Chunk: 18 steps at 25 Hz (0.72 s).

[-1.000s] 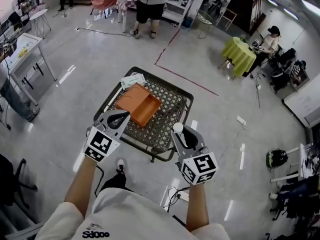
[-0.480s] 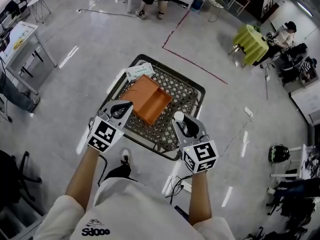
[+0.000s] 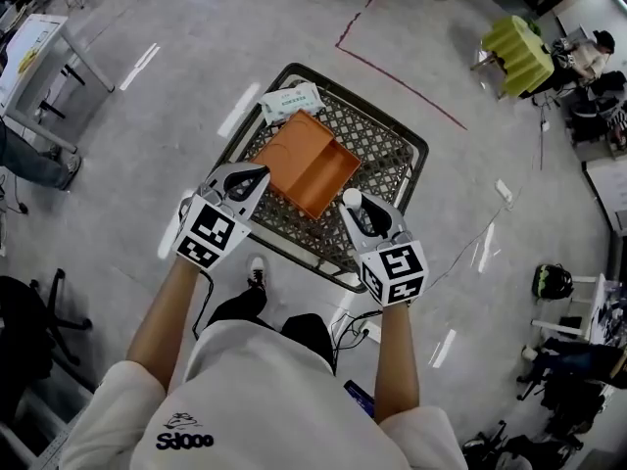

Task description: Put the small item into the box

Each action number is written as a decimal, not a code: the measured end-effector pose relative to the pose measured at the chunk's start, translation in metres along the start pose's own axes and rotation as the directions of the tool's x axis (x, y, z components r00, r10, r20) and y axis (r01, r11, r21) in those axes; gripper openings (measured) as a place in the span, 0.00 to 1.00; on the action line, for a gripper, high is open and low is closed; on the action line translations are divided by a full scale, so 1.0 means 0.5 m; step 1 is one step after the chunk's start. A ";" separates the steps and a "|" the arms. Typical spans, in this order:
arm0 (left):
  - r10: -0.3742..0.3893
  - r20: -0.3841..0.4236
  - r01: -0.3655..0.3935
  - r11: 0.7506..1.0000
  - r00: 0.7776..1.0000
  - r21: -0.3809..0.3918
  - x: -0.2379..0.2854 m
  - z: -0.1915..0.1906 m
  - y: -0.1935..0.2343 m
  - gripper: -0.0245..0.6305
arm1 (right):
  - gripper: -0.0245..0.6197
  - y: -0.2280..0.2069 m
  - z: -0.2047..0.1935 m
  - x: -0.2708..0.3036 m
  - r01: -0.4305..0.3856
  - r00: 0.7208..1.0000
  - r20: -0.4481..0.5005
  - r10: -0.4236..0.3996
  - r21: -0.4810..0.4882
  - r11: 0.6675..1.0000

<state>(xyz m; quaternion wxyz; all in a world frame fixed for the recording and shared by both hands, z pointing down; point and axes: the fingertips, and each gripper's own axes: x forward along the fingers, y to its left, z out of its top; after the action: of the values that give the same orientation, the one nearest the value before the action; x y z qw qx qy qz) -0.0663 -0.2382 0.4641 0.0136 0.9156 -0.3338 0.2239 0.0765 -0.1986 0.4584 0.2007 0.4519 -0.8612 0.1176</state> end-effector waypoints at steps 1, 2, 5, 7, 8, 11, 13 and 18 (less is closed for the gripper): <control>-0.007 -0.005 0.007 1.000 1.000 -0.006 0.007 -0.007 0.000 0.04 | 0.25 -0.003 -0.007 0.007 0.001 1.000 -0.013 -0.001 -0.002 1.000; -0.014 -0.011 0.013 1.000 1.000 -0.012 0.014 -0.014 -0.001 0.04 | 0.25 -0.005 -0.015 0.014 0.001 1.000 -0.025 -0.001 -0.005 1.000; -0.026 -0.031 0.025 0.999 0.999 -0.027 0.029 -0.033 -0.006 0.04 | 0.25 -0.006 -0.038 0.031 -0.014 0.998 -0.062 0.013 -0.016 1.000; -0.031 -0.047 0.029 0.999 0.998 -0.040 0.034 -0.046 -0.017 0.04 | 0.25 -0.003 -0.058 0.038 -0.033 0.995 -0.091 0.030 -0.030 0.999; -0.031 -0.056 0.028 0.998 0.998 -0.047 0.037 -0.052 -0.024 0.04 | 0.25 -0.003 -0.069 0.041 -0.043 0.994 -0.106 0.039 -0.036 0.998; -0.023 -0.077 0.018 0.998 0.997 -0.068 0.052 -0.068 -0.039 0.04 | 0.25 -0.011 -0.101 0.055 -0.077 0.987 -0.145 0.068 -0.060 0.995; -0.013 -0.091 0.006 0.996 0.996 -0.084 0.065 -0.077 -0.047 0.04 | 0.25 -0.014 -0.119 0.071 -0.112 0.981 -0.166 0.098 -0.074 0.991; 0.018 -0.135 -0.038 0.988 0.991 -0.151 0.086 -0.118 -0.080 0.04 | 0.25 -0.007 -0.168 0.112 -0.221 0.955 -0.228 0.191 -0.115 0.969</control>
<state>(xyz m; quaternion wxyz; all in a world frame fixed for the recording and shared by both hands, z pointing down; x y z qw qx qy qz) -0.0362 -0.2227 0.5403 0.1029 0.8901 -0.3610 0.2586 0.0709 -0.2095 0.5586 0.3103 0.3291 -0.8829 0.1260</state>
